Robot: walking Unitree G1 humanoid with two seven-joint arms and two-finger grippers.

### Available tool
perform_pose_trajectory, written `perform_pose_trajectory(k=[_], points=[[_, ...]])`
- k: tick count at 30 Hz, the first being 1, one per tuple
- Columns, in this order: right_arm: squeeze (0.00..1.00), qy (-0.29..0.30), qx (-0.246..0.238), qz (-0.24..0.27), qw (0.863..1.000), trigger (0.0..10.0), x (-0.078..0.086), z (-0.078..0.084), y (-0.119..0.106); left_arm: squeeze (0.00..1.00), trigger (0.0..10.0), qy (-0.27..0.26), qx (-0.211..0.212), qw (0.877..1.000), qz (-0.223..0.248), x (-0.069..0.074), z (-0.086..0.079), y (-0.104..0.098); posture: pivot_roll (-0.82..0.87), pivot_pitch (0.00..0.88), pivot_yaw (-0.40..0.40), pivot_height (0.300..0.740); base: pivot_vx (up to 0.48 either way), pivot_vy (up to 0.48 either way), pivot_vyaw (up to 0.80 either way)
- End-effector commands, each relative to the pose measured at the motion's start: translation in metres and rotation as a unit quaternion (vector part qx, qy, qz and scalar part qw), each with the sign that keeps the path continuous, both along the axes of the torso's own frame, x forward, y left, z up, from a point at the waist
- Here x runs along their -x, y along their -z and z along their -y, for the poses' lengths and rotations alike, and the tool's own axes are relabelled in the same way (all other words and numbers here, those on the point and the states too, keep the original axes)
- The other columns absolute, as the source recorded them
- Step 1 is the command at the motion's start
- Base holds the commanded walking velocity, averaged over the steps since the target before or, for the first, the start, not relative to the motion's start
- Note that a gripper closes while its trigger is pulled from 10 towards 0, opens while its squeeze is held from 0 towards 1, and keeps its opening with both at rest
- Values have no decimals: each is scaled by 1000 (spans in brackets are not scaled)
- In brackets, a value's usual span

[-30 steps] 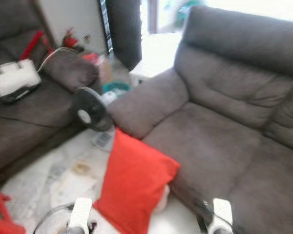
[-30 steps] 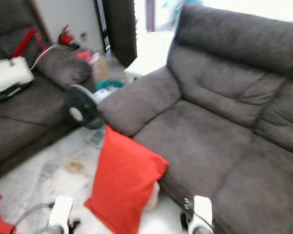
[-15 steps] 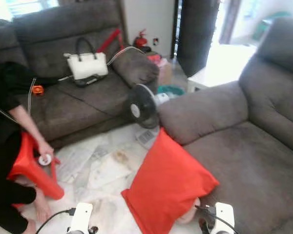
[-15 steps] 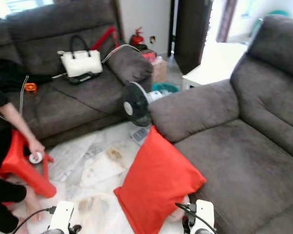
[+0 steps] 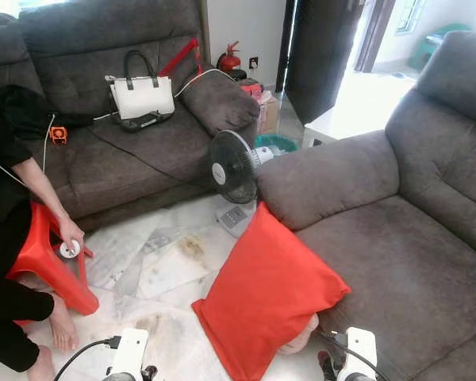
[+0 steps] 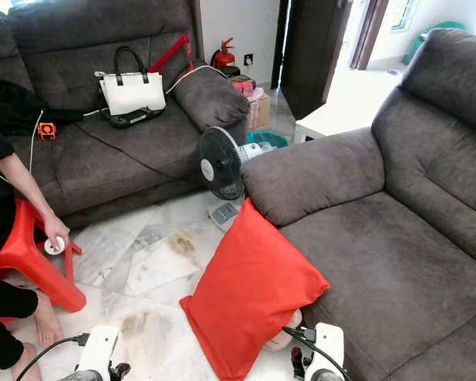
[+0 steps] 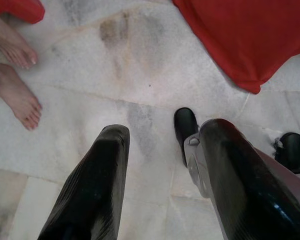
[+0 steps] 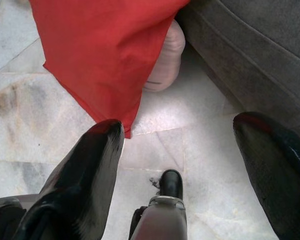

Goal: Move the pillow to the sofa from floor

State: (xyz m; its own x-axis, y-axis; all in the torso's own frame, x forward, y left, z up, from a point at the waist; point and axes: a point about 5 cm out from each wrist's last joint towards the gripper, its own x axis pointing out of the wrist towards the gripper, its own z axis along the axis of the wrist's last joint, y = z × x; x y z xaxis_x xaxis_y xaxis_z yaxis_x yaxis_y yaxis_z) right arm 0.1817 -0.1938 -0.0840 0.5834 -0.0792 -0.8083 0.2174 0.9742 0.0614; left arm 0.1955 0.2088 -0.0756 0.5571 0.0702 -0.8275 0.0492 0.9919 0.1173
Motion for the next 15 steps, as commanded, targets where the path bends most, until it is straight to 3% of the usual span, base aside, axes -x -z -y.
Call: perform_pose_trajectory(k=[1,5,10,15], points=[[0,4,-4,0,1000,10000,1,-1,1,0,10000,-3,2,1000,1,1,-2,0,50,0,-9,740,0,0,0],[0,8,-6,-1,1000,10000,1,-1,1,0,10000,-4,2,1000,1,1,-2,0,50,0,-9,740,120,0,-100],[0,5,-6,-4,1000,10000,1,-1,1,0,10000,-5,3,1000,2,0,-2,0,50,2,-10,740,48,0,-688],[0,8,-5,0,1000,10000,0,0,0,0,10000,-6,4,1000,1,0,-2,0,52,7,-10,740,241,0,0]])
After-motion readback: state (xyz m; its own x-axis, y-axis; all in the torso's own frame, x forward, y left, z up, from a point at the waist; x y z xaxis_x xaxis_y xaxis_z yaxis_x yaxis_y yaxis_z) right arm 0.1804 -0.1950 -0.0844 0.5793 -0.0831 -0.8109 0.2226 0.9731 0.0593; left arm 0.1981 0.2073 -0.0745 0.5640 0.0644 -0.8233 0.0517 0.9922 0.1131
